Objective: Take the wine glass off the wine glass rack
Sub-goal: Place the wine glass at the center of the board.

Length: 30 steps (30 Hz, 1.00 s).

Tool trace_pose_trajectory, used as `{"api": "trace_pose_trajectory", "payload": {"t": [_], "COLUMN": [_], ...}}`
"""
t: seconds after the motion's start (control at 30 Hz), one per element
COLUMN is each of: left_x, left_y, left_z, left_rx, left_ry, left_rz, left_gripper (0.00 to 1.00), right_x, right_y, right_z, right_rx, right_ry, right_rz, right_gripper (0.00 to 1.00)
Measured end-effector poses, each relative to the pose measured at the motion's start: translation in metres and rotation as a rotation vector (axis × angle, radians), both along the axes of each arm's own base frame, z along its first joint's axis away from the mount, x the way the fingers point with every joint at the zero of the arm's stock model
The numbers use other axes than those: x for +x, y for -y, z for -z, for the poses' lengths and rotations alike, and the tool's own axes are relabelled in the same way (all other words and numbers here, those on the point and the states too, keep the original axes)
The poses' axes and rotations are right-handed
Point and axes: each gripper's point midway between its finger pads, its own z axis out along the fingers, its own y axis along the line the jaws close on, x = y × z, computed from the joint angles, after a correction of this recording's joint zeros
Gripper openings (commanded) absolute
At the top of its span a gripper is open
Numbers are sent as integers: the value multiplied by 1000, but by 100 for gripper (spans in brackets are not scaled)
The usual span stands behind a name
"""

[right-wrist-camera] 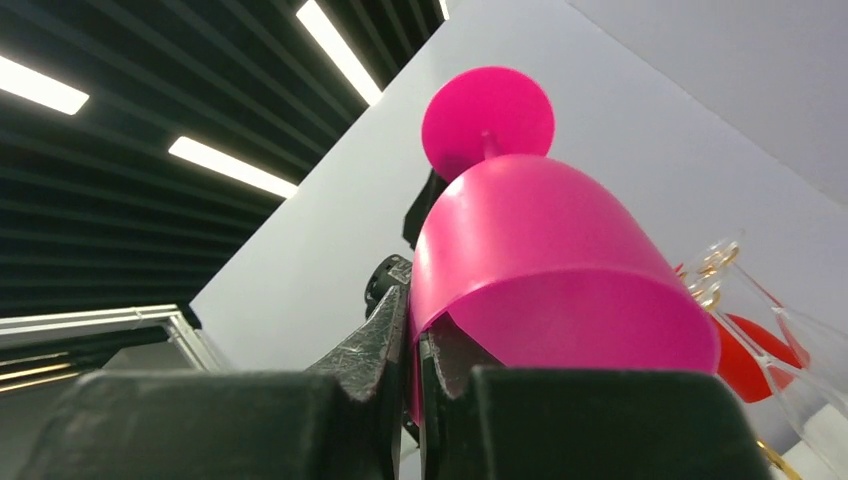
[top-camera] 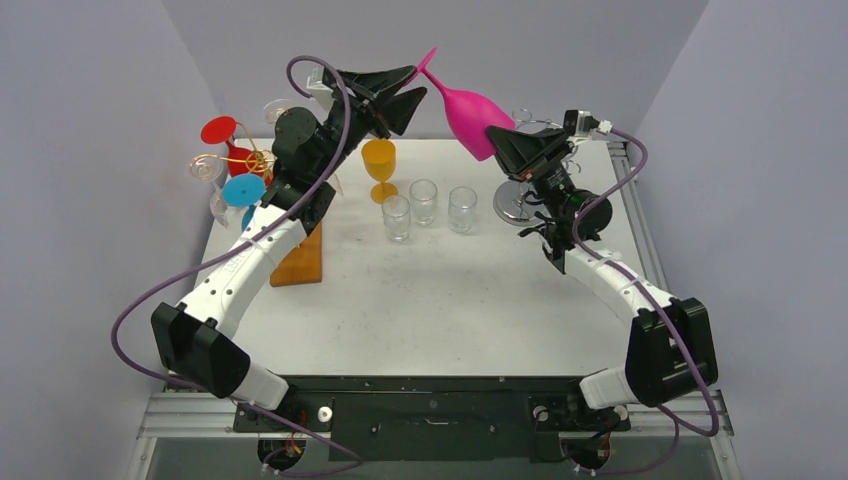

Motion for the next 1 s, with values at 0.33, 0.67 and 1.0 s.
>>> {"api": "trace_pose_trajectory", "payload": {"t": [0.33, 0.67, 1.0], "left_x": [-5, -24, -50], "left_y": [10, -24, -60], "left_z": [38, 75, 87], "left_rx": [176, 485, 870], "left_ry": [19, 54, 181], "left_rz": [0, -125, -231], "left_gripper": [96, 96, 96], "right_x": [6, 29, 21], "right_y": [5, 23, 42], "right_z": [6, 24, 86], "right_rx": [-121, -482, -963], "right_ry": [-99, -285, -478], "right_rz": [103, 350, 451], "right_gripper": [0, 0, 0]}}
